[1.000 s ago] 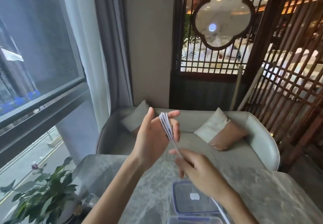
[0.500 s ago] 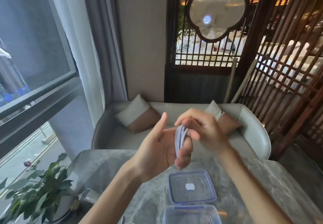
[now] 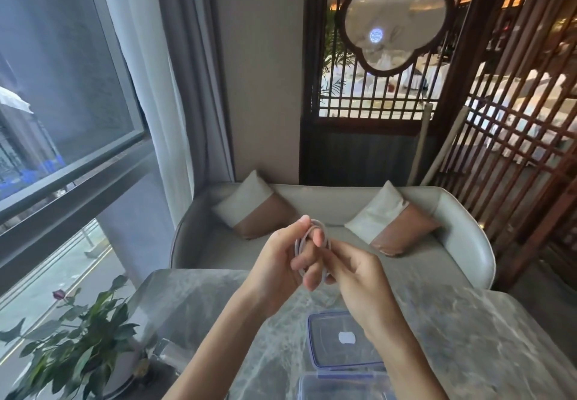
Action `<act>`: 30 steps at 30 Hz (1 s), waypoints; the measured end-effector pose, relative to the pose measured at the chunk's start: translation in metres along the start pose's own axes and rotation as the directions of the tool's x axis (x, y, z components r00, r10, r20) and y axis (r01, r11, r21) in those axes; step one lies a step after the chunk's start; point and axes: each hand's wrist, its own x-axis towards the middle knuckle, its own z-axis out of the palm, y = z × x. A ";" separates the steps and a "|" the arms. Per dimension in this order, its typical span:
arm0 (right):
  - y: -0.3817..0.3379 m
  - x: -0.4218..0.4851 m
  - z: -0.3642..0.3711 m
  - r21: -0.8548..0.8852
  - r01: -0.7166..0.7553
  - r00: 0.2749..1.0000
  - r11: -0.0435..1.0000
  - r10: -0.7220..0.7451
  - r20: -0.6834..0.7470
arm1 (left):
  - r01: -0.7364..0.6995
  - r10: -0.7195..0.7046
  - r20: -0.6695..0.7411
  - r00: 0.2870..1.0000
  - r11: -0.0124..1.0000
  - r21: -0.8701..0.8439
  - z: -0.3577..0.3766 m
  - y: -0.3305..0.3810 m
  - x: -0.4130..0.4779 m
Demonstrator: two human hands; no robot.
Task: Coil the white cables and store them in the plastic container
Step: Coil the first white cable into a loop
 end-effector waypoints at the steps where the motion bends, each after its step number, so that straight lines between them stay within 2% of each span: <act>1: 0.000 -0.001 0.000 -0.048 0.028 0.999 0.998 -0.029 -0.014 | 0.007 -0.006 -0.024 1.000 1.000 0.025 0.002 0.001 0.001; 4: 0.004 -0.002 0.002 -0.228 0.119 0.984 0.966 -0.145 -0.101 | -0.007 0.027 -0.160 0.987 0.992 0.127 0.009 0.000 0.006; 6: 0.004 0.000 0.004 -0.265 0.135 0.975 0.955 -0.176 -0.135 | -0.064 0.109 -0.250 0.962 0.981 0.182 0.014 -0.001 0.009; 10: 0.003 0.004 0.007 -0.080 0.115 0.991 0.990 -0.120 -0.059 | -0.052 0.165 -0.405 0.899 0.960 0.276 0.011 0.003 0.010; 14: 0.013 -0.001 0.016 -0.097 0.103 0.988 0.990 -0.113 -0.101 | -0.059 0.279 -0.496 0.822 0.909 0.413 0.013 -0.007 0.009; 15: 0.016 -0.002 0.016 -0.081 0.102 0.988 0.991 -0.110 -0.104 | -0.053 0.271 -0.498 0.824 0.911 0.409 0.011 -0.008 0.008; 16: 0.017 -0.003 0.014 -0.056 0.095 0.990 0.994 -0.100 -0.094 | -0.023 0.212 -0.486 0.848 0.930 0.366 0.007 -0.006 0.008; 17: 0.018 -0.004 0.011 -0.030 0.082 0.994 0.996 -0.084 -0.074 | 0.037 0.088 -0.435 0.896 0.962 0.271 0.002 -0.002 0.007; 18: 0.018 -0.004 0.005 0.009 0.059 0.997 0.998 -0.059 -0.047 | 0.131 -0.079 -0.328 0.942 0.982 0.138 0.000 0.005 0.006; 19: 0.017 -0.004 -0.001 0.061 0.025 1.000 0.998 -0.024 -0.019 | 0.230 -0.219 -0.206 0.954 0.973 0.033 -0.003 0.012 0.004; 20: 0.016 -0.005 -0.005 0.105 -0.009 1.000 0.994 0.008 0.006 | 0.286 -0.283 -0.141 0.949 0.958 0.002 -0.005 0.014 0.003; 21: 0.016 -0.006 -0.008 0.122 -0.024 1.000 0.992 0.023 0.013 | 0.290 -0.282 -0.159 0.946 0.957 0.030 -0.007 0.012 0.004; 22: 0.017 -0.008 -0.008 0.100 -0.010 1.000 0.995 0.012 -0.013 | 0.248 -0.213 -0.246 0.946 0.962 0.119 -0.006 0.008 0.007; 23: 0.017 -0.010 -0.008 0.041 0.017 0.998 0.999 -0.014 -0.068 | 0.190 -0.087 -0.369 0.925 0.948 0.254 -0.005 0.003 0.012; 24: 0.018 -0.013 -0.006 -0.037 0.046 0.991 0.998 -0.051 -0.124 | 0.132 0.083 -0.480 0.873 0.909 0.396 -0.005 0.000 0.016; 25: 0.017 -0.015 -0.004 -0.097 0.069 0.983 0.993 -0.084 -0.165 | 0.092 0.219 -0.540 0.813 0.867 0.490 -0.007 -0.001 0.018; 26: 0.017 -0.017 -0.003 -0.116 0.084 0.976 0.990 -0.105 -0.192 | 0.072 0.281 -0.547 0.789 0.842 0.535 -0.011 0.000 0.019; 28: 0.016 -0.017 -0.008 -0.041 0.055 0.976 0.998 -0.062 -0.211 | 0.036 0.265 -0.453 0.851 0.832 0.554 -0.015 0.002 0.017; 30: 0.015 -0.010 -0.019 0.031 -0.049 0.976 0.998 0.054 -0.212 | 0.026 0.154 -0.309 0.938 0.861 0.508 -0.016 0.004 0.009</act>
